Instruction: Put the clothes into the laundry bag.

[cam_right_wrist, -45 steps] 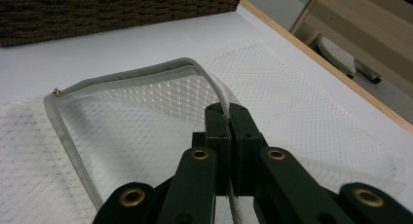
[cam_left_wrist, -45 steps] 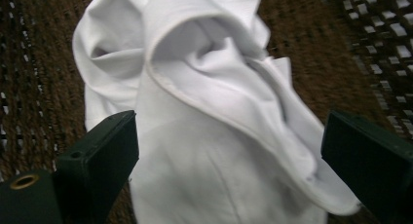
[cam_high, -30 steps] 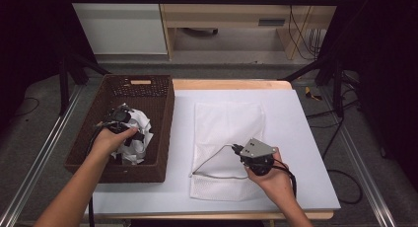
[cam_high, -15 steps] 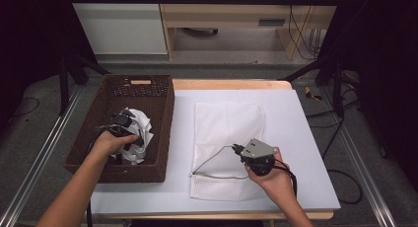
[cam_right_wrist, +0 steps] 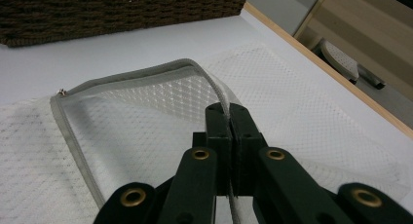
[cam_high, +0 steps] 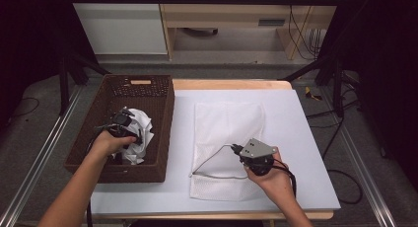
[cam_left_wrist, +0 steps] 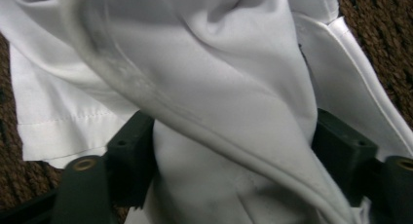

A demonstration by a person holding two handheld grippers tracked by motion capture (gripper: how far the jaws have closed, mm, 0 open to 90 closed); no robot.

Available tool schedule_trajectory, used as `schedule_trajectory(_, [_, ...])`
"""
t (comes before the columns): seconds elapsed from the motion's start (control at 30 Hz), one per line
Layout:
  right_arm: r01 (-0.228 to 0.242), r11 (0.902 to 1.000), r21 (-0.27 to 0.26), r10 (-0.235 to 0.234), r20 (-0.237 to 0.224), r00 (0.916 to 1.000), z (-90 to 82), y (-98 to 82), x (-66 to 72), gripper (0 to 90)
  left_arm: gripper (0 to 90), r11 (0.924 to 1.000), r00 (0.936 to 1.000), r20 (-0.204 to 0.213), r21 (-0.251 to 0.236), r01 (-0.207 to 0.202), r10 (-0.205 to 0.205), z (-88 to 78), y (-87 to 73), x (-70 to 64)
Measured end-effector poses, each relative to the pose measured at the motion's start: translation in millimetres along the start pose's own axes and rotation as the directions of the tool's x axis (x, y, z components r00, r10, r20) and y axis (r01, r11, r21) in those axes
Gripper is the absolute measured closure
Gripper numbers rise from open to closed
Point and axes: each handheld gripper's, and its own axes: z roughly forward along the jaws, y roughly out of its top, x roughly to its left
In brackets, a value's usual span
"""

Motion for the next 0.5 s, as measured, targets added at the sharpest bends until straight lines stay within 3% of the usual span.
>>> schedule_trajectory(0.1, [-0.001, 1.0000, 0.001, 0.001, 0.000, 1.0000, 0.4, -0.2, 0.1, 89.0, 35.7, 0.9999, 0.9999, 0.002, -0.002, -0.011, 0.011, -0.8, 0.2, -0.6])
schedule_trajectory(0.33, [0.003, 1.0000, 0.006, -0.003, -0.007, 1.0000, 0.3, -0.2, 1.2, 89.3, 60.5, 0.9985, 0.9985, -0.001, 0.003, -0.054, 0.054, -4.3, 2.9, -5.0])
schedule_trajectory(0.5, [0.004, 1.0000, 0.004, -0.004, -0.008, 1.0000, -0.4, 0.0, 1.6, 89.3, 65.5, 0.9967, 0.9967, -0.013, 0.014, -0.080, 0.080, -5.6, 6.4, -7.3])
